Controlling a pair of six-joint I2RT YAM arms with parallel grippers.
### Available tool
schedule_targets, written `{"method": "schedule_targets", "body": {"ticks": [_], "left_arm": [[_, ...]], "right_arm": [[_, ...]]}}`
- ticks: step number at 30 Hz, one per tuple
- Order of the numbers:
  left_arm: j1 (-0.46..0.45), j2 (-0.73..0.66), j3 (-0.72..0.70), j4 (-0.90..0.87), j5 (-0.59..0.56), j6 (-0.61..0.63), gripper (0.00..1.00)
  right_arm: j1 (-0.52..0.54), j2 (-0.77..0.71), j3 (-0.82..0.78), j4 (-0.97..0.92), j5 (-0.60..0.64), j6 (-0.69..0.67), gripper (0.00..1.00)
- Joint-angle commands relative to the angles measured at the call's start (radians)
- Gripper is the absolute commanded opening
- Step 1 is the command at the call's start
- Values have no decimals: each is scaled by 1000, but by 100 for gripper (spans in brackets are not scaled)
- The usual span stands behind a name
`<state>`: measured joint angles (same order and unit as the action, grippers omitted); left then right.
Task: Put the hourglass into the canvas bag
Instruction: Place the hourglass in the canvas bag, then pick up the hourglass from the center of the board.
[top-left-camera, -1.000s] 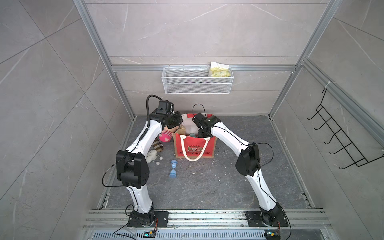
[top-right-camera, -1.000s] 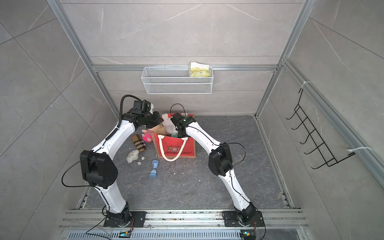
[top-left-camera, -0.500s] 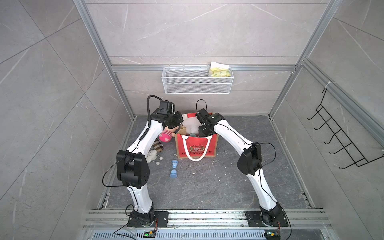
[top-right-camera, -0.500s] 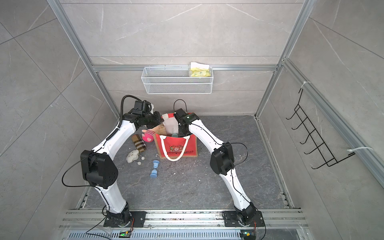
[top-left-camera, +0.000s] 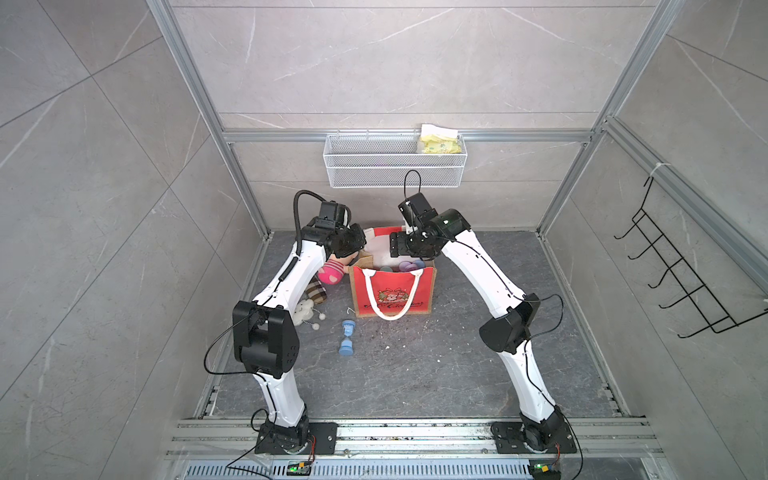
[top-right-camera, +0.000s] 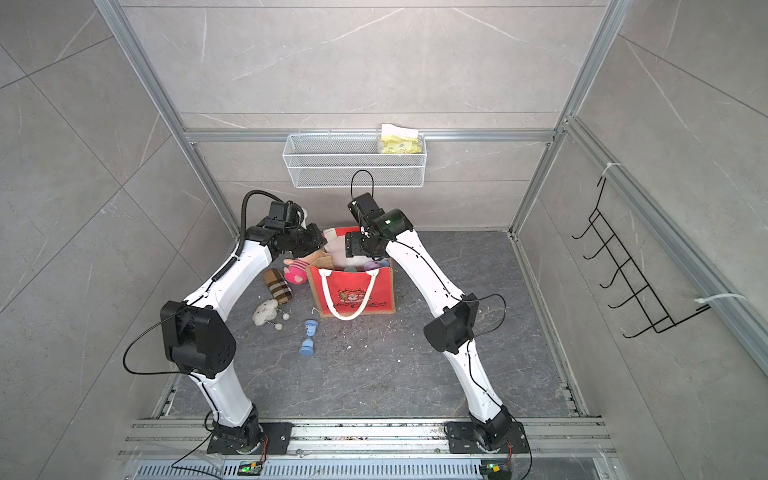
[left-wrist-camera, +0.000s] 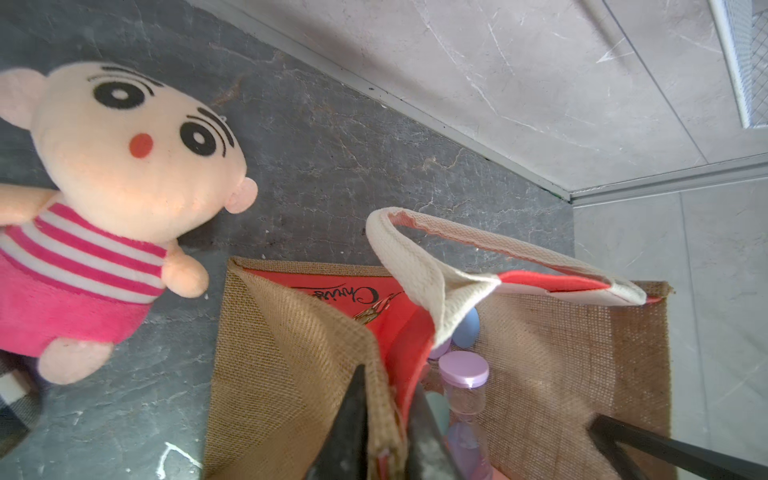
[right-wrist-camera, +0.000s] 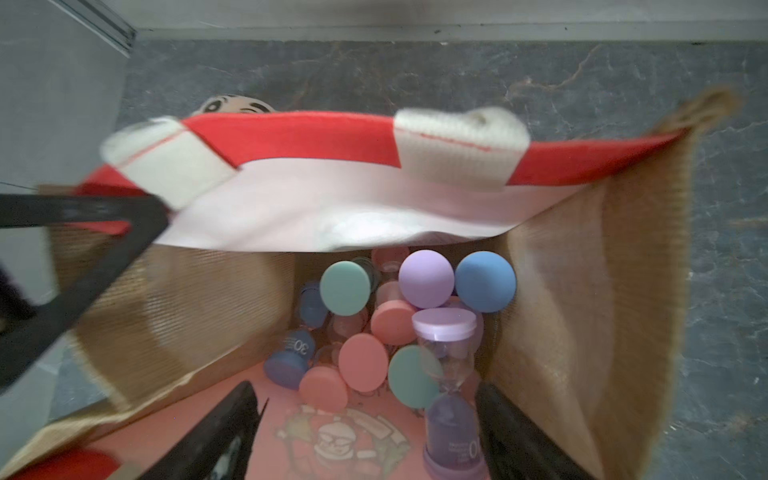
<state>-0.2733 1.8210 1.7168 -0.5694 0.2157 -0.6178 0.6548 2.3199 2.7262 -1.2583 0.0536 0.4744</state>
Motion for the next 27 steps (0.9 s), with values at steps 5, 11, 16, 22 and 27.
{"method": "schedule_targets", "body": {"ticks": [5,11,16,22,27], "left_arm": [[-1,-80,38,-63,-27,32,47],[-1,-190,-43,-20,-58,32,64],[5,-301,-128,-1,-110,44,76],[29,-433,-174,-113,-236,74,79],[43,-511,-208,-194,-298,55,82]], "right_arm": [[62,-63,142,-107,-83,-17,94],[187,-139,59,-73,-70,-41,99],[319,-210,-51,-40,-40,-63,99],[472,-424,-562,196,40,-48,99],[521,-445,-813,275,93,104,100]]}}
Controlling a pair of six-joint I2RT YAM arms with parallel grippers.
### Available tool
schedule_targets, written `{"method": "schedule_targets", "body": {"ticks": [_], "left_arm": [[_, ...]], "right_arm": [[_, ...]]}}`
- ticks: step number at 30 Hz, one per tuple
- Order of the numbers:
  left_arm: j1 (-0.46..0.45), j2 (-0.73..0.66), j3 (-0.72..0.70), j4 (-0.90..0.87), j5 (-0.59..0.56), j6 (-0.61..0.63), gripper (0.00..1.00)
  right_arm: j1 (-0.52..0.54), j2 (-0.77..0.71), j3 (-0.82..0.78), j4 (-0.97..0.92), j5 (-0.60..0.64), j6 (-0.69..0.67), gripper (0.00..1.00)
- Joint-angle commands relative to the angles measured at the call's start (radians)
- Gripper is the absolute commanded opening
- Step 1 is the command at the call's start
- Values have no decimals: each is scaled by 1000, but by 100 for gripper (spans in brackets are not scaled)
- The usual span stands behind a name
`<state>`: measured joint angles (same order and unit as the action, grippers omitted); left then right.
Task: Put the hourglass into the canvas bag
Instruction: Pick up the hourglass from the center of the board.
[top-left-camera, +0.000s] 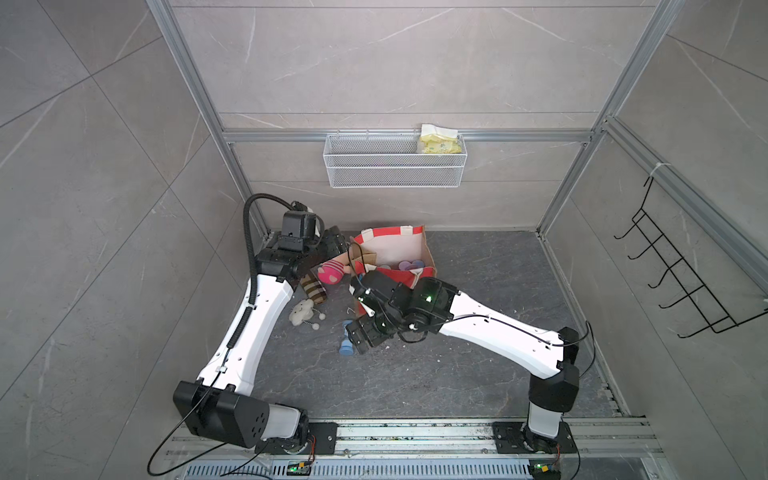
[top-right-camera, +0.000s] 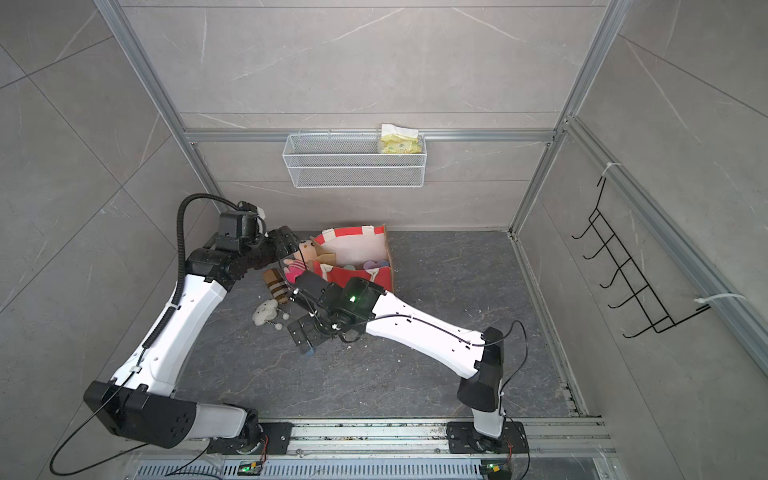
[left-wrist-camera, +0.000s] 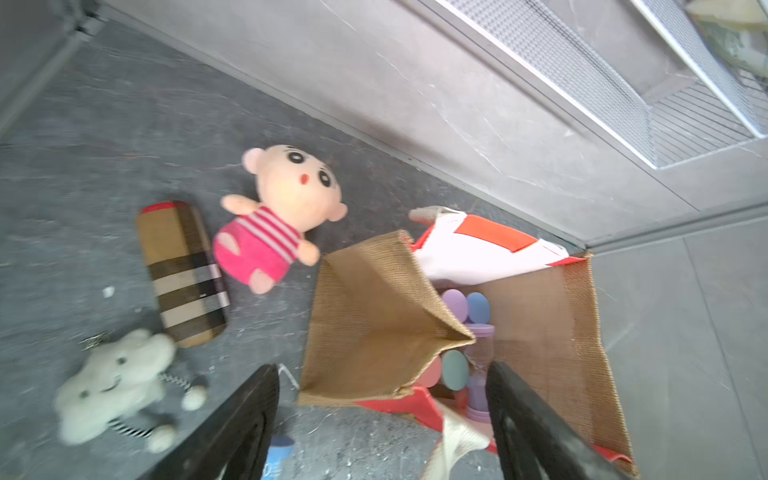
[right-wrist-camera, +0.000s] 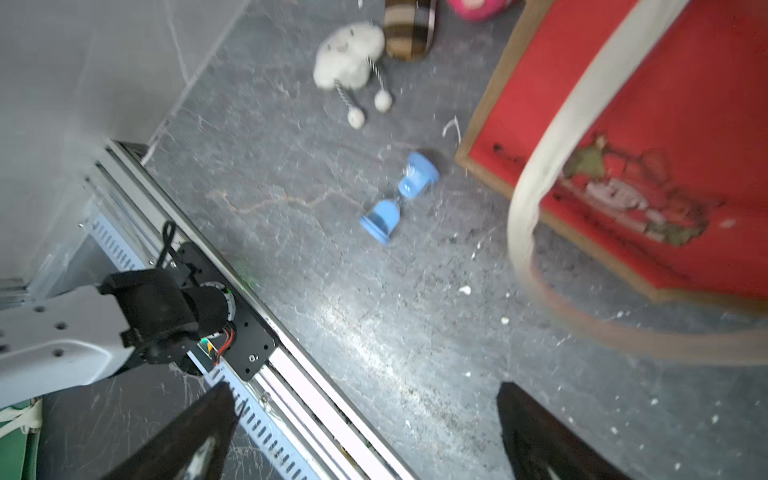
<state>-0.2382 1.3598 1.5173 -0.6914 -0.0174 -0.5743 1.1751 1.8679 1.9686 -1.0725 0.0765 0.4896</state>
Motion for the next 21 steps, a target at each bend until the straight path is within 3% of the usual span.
{"method": "schedule_targets", "body": {"ticks": [1,8,13,17,21], "left_arm": [[9,-74,-27,-63,-70,12,83],[36,-154,-59,-145,-122,-2,85],[66,-211,-112,-170,-130,-4,86],[105,-250,-142,-191,-135,4,87],[129,-268,-149,-216,-175,20,91]], "right_arm": [[16,25,-71,104,101,95,100],[76,173,-84,198,189,193,100],[90,301,-5,208,241,286,98],[92,437,125,141,284,373,94],[91,511,155,172,310,418,87]]}}
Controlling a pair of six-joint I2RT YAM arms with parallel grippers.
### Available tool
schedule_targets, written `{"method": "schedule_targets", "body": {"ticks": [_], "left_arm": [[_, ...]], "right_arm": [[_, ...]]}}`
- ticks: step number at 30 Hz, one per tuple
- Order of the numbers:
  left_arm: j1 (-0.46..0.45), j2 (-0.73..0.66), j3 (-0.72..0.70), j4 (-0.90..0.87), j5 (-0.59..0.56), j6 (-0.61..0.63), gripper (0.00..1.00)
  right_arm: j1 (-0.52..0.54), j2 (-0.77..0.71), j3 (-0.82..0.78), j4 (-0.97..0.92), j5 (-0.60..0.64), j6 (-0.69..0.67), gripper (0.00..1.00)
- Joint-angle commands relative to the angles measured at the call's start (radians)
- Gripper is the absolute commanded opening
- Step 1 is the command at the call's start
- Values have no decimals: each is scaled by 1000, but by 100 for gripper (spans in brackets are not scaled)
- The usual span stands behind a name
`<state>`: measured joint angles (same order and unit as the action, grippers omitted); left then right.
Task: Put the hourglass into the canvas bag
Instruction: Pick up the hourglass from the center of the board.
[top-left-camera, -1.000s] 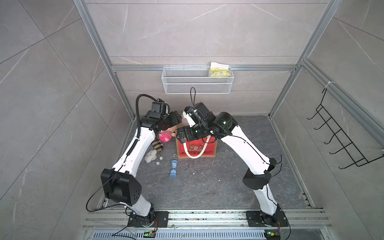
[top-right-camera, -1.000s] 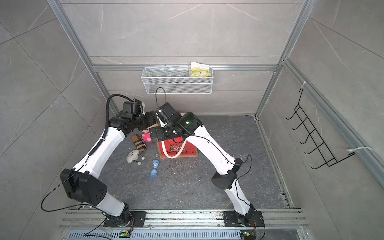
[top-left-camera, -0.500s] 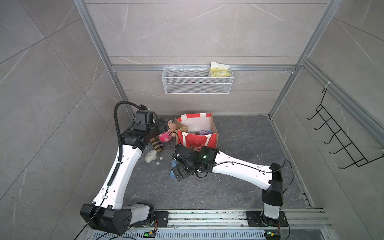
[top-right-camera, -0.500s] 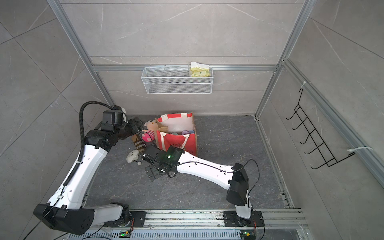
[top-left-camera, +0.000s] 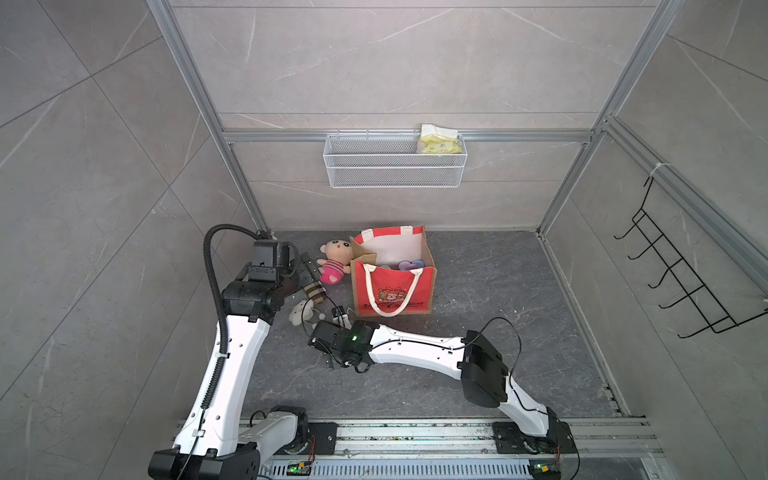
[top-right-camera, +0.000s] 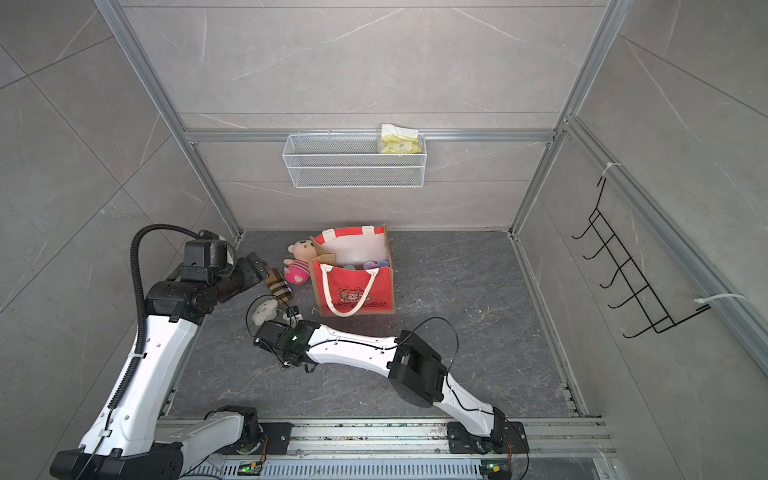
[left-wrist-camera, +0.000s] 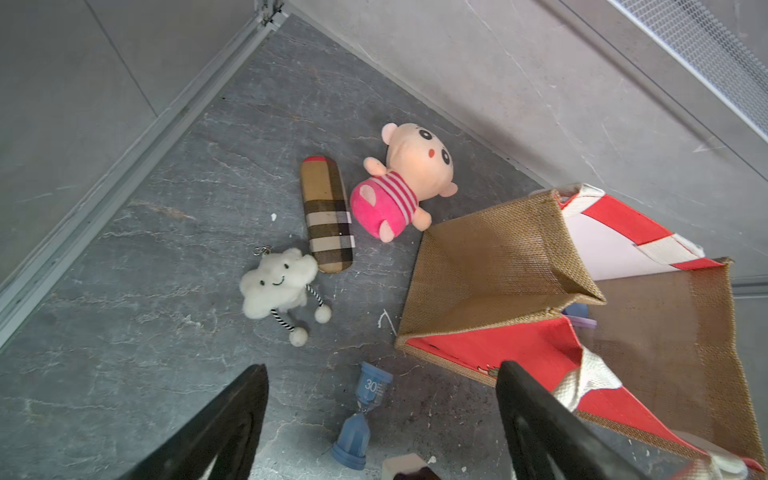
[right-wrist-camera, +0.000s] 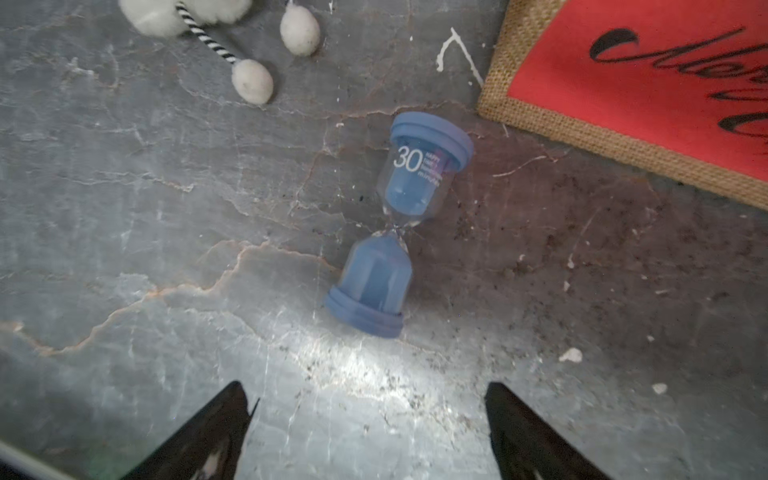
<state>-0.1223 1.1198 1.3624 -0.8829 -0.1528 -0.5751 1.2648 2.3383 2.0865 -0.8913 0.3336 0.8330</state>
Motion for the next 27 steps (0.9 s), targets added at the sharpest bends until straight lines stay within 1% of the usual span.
{"method": "schedule_targets", "body": {"ticks": [1,3,7,10,15,20,23,27], "left_arm": [[19,-29,7,-30,-51,28,91],[19,-28,13,-45,-80,30,92],[22,-42,-1,-37,-87,35,92],[21,-56,-15,-30,-78,33,92],[21,-85,-29,-24,-65,23,93],[21,-90,-34,-19,-38,18,96],[21,-88,-34,-22,-43,18,99],[22,-89,-40,-16,-30,19,100]], "right_arm": [[1,63,52,-10,55,85,86],[2,113,113,-50,69,102,84],[0,200,226,-110,82,120,80],[-8,225,245,-126,82,144,78],[-13,271,260,-131,103,141,73],[-18,290,276,-133,121,139,69],[-21,300,277,-127,120,137,65],[-22,309,283,-130,120,134,58]]}}
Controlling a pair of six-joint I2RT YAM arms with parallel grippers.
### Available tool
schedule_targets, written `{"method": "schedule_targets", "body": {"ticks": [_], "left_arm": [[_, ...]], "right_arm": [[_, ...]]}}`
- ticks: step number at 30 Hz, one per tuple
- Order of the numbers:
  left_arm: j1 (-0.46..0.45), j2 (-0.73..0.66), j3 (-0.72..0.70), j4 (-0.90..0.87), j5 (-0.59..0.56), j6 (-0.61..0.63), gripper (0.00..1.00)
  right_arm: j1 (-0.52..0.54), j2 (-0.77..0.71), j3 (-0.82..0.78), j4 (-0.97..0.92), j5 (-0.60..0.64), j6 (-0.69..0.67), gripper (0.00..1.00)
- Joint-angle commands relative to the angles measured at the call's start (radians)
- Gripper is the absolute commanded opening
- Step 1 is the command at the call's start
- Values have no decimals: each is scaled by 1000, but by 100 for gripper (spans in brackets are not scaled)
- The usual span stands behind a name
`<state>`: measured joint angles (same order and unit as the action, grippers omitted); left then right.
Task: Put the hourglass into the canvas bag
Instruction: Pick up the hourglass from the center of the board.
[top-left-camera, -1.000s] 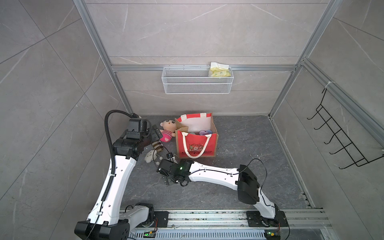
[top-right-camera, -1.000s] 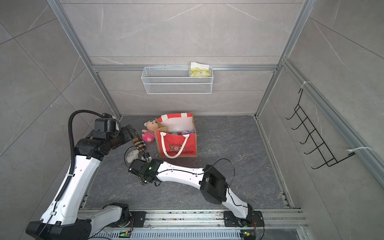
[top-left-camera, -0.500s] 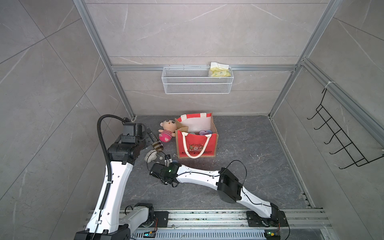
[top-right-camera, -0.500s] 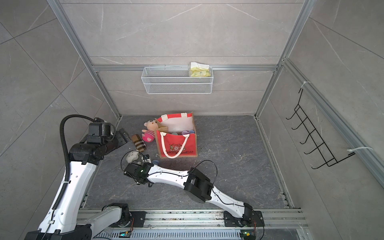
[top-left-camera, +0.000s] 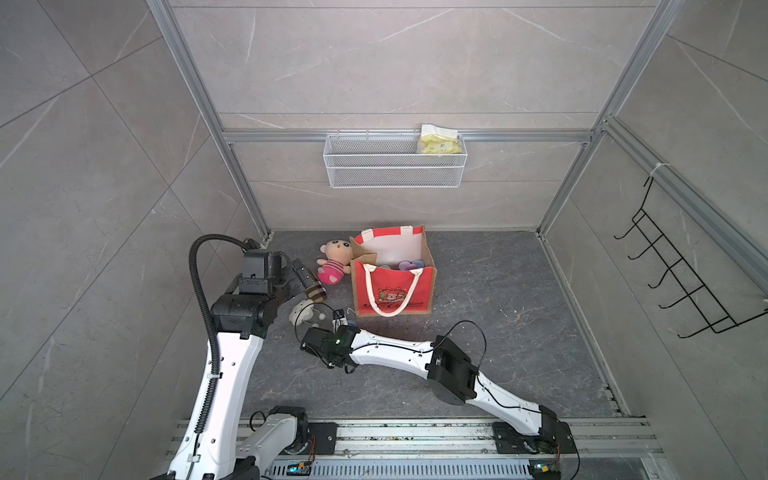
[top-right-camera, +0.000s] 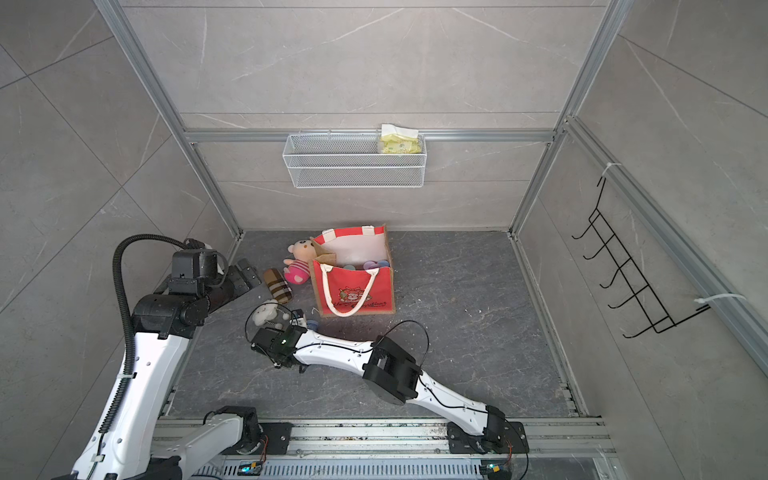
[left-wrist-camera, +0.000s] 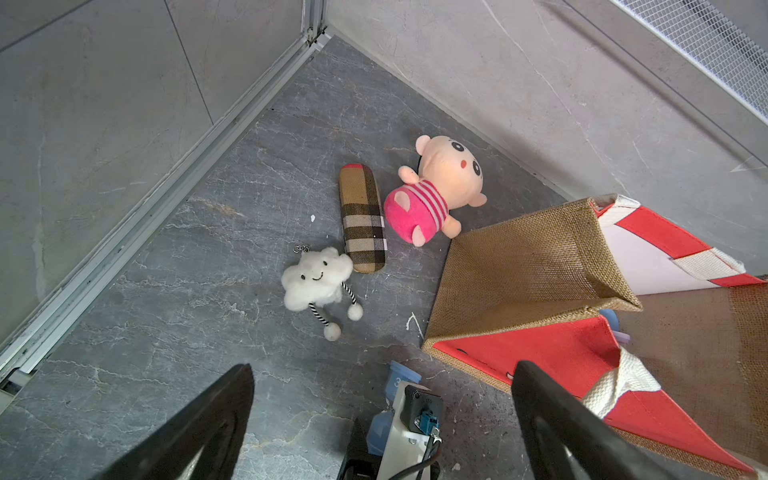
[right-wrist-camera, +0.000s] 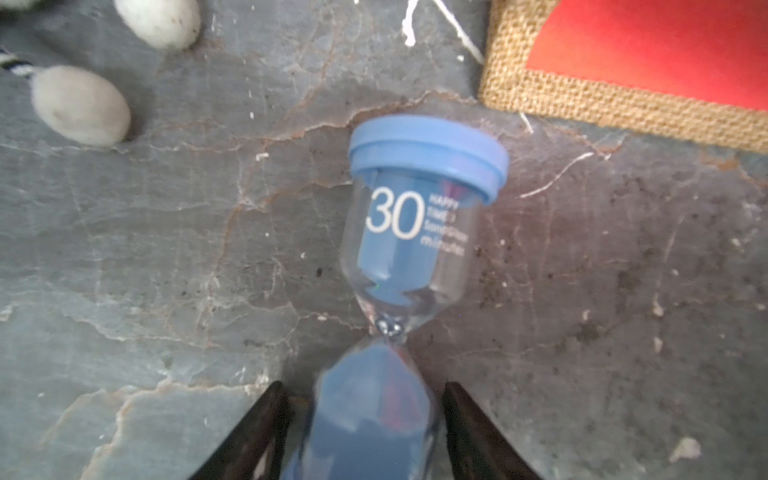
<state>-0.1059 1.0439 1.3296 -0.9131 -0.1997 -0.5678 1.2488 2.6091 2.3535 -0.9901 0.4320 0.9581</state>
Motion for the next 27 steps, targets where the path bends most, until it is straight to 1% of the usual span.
{"method": "schedule_targets", "body": {"ticks": [1,6,10,13,17,23,27], "left_arm": [[5,-13,-7,14,17,11,100],[5,-11,-9,19,30,14,100],[5,-17,-5,19,29,16,100],[4,-23,-6,23,36,19,100],[5,-23,1,16,39,21,100],[5,-36,15,16,42,21,100],[4,-37,30,12,38,29,100]], "right_arm": [[-6,40,14,-29,23,7,58],[-15,44,19,-25,34,1,53],[-16,43,25,-22,41,-11,46],[-15,38,26,-15,40,-24,38],[-15,24,46,-24,31,-57,30],[-15,-84,-31,31,-21,-108,16],[-14,-152,-90,48,-43,-123,11]]}}
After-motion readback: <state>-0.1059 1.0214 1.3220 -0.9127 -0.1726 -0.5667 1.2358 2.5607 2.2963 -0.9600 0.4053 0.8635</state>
